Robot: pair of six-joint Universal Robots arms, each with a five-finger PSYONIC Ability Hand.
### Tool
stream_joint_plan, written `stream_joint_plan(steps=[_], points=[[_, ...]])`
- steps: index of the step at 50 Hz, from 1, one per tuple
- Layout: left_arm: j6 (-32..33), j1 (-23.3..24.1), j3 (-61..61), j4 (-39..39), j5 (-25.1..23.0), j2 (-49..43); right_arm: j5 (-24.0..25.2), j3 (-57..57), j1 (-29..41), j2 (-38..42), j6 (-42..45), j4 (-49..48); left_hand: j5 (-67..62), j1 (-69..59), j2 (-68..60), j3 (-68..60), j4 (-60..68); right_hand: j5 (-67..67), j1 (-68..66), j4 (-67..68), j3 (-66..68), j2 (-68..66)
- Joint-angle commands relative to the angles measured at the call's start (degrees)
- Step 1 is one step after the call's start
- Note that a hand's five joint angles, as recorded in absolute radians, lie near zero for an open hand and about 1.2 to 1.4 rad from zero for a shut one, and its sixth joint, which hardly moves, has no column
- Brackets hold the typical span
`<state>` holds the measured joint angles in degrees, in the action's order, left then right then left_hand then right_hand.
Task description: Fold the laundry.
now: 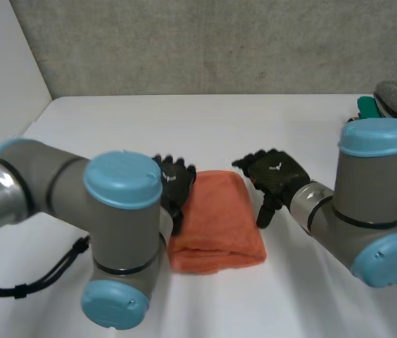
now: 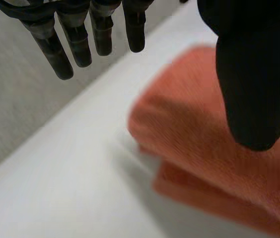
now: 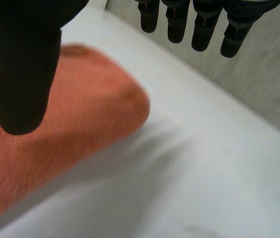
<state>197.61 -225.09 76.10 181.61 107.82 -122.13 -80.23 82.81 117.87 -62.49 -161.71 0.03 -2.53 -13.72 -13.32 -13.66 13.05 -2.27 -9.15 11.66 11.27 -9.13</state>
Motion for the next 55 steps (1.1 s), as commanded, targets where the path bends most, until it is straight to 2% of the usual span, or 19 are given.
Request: stream_joint_plan(steps=[1, 9, 13, 20, 31, 43, 51, 54, 55], points=[[-0.38, -1.05, 2.2, 0.41, -6.9, 9.53, 0.08, 13.83, 3.5, -10.27, 1.21, -13.27, 1.31, 2.5, 2.09, 2.43, -1.82, 2.27, -0.85, -1.66, -1.27, -0.87], [-2.83, -6.14, 5.54, 0.59, -21.31, 13.32, -0.71, 25.99, 8.52, -9.76, 2.63, -22.35, 0.63, 1.82, 1.42, 1.76, -1.15, 2.27, -0.85, -1.66, -1.27, -0.87], [-5.82, -7.29, 5.99, 0.5, -24.76, 13.24, -2.47, 26.78, 9.05, -5.29, 2.89, -26.04, -0.03, 1.15, 0.75, 1.09, -0.48, 2.27, -0.85, -1.66, -1.27, -0.87], [-7.94, -7.56, 5.99, 0.59, -25.03, 12.71, -4.58, 24.86, 9.14, 1.39, 4.64, -34.04, -0.04, 1.15, 0.75, 1.09, -0.48, 2.27, -0.85, -1.66, -1.27, -0.87], [-7.94, -7.47, 6.25, 0.59, -25.03, 12.45, -4.58, 21.43, 8.87, 5.36, 8.78, -35.19, -0.04, 1.15, 0.75, 1.09, -0.48, 1.85, -1.26, -1.25, -0.86, -1.28], [-7.94, -7.29, 6.43, 0.59, -24.94, 12.53, -3.61, 16.77, 8.96, 7.64, 8.69, -35.1, -0.04, 1.15, 0.75, 1.09, -0.48, -11.1, -14.21, 11.7, 12.09, -14.23], [-7.94, -7.29, 6.51, 0.5, -24.85, 12.62, -3.26, 13.96, 8.87, 9.22, 8.52, -34.93, -0.04, 1.15, 0.75, 1.09, -0.48, -11.78, -14.89, 12.38, 12.77, -14.91], [-7.94, -7.38, 6.51, 0.5, -24.94, 12.71, -2.39, 13.08, 8.87, 10.19, 8.61, -35.01, -0.04, 1.15, 0.75, 1.09, -0.48, -17.98, -21.09, 18.58, 18.97, -21.11], [-7.94, -7.38, 6.51, 0.5, -24.94, 12.71, -2.03, 12.64, 8.87, 10.36, 8.61, -35.1, -0.04, 1.15, 0.75, 1.09, -0.48, -26.33, -29.44, 26.94, 27.32, -29.46]])
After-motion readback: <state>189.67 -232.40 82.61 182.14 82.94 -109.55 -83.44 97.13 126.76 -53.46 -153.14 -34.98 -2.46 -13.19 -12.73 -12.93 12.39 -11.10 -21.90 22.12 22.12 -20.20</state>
